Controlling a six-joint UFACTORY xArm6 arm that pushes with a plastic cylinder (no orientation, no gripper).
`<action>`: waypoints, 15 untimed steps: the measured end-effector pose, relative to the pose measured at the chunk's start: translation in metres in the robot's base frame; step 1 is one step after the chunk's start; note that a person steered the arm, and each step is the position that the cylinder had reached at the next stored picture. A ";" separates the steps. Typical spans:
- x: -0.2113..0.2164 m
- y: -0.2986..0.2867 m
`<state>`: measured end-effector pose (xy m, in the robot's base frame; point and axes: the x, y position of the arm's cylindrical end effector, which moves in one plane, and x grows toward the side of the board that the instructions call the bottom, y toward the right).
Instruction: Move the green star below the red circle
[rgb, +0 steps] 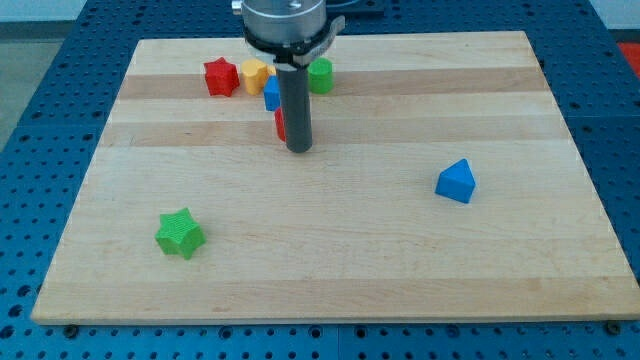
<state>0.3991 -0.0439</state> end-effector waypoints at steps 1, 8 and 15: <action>-0.014 0.000; 0.218 -0.061; 0.133 -0.074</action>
<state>0.5326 -0.1179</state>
